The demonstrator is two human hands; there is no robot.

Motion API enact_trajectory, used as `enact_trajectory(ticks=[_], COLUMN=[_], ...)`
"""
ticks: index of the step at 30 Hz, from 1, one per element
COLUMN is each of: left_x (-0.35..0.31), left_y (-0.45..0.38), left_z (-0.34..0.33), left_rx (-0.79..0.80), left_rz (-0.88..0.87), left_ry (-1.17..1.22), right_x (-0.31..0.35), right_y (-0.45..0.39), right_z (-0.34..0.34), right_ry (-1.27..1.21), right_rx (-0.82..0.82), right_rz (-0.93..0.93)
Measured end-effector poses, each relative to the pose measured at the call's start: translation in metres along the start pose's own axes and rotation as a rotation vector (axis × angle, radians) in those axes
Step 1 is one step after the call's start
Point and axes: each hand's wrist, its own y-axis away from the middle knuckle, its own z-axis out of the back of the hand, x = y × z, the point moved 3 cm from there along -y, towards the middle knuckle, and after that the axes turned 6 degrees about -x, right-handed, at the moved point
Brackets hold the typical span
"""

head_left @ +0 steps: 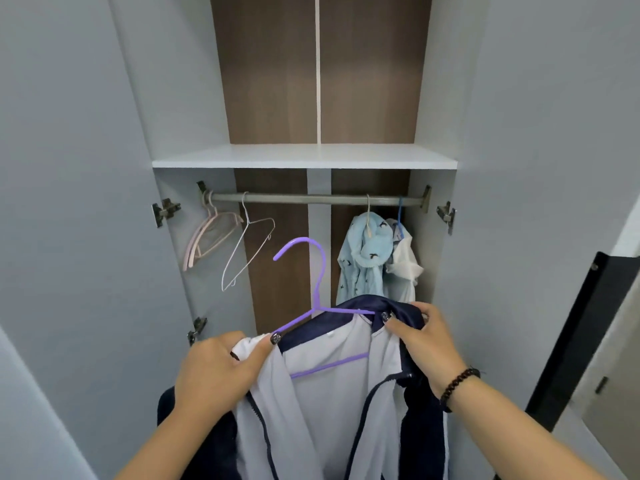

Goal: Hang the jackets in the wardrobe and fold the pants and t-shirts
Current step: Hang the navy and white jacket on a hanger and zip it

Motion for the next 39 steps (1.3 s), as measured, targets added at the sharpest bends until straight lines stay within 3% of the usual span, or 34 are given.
enact_trajectory(ticks=[6,13,19,22,27,31,34,39], left_x=[-0.016,0.002,0.013,0.019,0.019,0.035,0.045,0.039], left_y=[0.02,0.015,-0.032,-0.06,-0.107,-0.145,-0.173,-0.207], left_z=[-0.015,-0.028,-0.055,-0.069,-0.09,-0.091,-0.085,-0.099], left_rx=[-0.048,-0.044,0.005,-0.053,-0.131,-0.191,-0.216,-0.148], left_rz=[0.0,-0.012,-0.172,-0.298,-0.514,-0.661,-0.806,-0.956], left_ry=[-0.039,-0.078,-0.127,-0.149,-0.131,-0.053,0.013,0.035], right_x=[-0.003,-0.017,-0.012,-0.005,0.007,0.022,0.023,0.01], right_y=[-0.004,-0.002,-0.012,-0.029,-0.059,-0.067,-0.082,-0.103], right_z=[0.013,0.001,-0.045,-0.064,-0.097,-0.128,-0.139,-0.15], right_ry=[0.231,0.454,0.549,0.616,0.471,0.642,0.754,0.4], right_rx=[0.151,0.119,0.132,0.112,0.077,-0.063,-0.019,0.089], right_rz=[0.147,0.371,0.49,0.536,0.44,0.715,0.821,0.487])
